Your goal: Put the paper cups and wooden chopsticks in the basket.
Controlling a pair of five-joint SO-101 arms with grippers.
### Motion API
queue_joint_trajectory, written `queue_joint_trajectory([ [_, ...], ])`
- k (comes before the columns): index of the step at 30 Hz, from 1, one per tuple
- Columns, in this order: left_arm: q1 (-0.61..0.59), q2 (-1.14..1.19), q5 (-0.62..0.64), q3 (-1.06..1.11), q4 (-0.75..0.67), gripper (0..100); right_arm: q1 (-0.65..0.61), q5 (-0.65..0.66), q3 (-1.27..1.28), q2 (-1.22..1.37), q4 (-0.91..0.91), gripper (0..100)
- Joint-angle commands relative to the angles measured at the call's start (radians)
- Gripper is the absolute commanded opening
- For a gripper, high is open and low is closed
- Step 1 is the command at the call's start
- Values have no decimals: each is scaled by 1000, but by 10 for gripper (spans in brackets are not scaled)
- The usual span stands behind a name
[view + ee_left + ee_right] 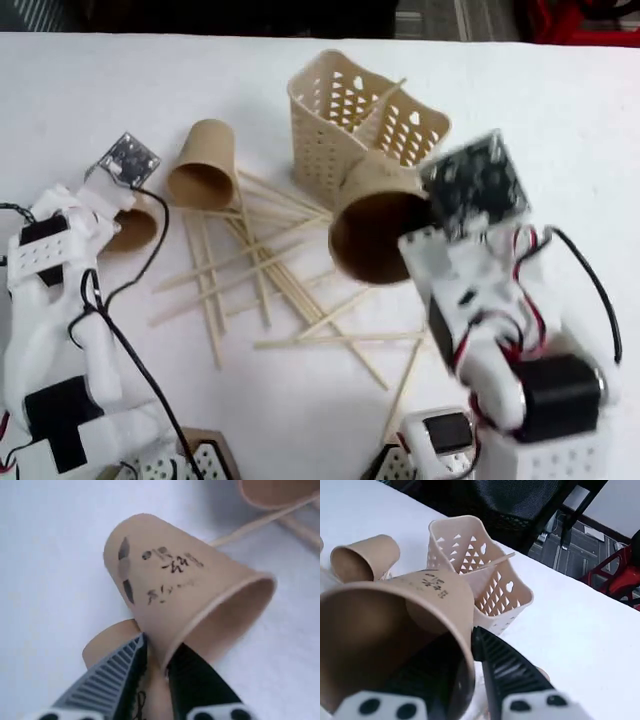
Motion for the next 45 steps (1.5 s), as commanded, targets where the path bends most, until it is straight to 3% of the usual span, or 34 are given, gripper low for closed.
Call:
queue_joint_trajectory([
  [1, 27, 2, -2, -46, -15, 20, 7, -69, -140, 102, -33, 19],
  [5, 28, -21, 3, -43, -11, 22, 8, -127, -298, 222, -33, 19],
  [10, 25, -101, 107, -43, 11, 22, 13, -161, -425, 390, -33, 19],
  [16, 30, -268, 152, -49, 126, 22, 117, -250, -542, 599, -25, 19],
  [26, 48, -561, 308, -52, 279, 22, 157, -305, -568, 731, 25, 19],
  [34, 134, -792, 462, -55, 301, 22, 193, -325, -562, 792, 61, 19],
  [39, 208, -819, 546, -158, 356, 22, 209, -321, -565, 863, 71, 26],
  [45, 338, -819, 608, -344, 466, 22, 213, -318, -663, 872, 206, 183],
])
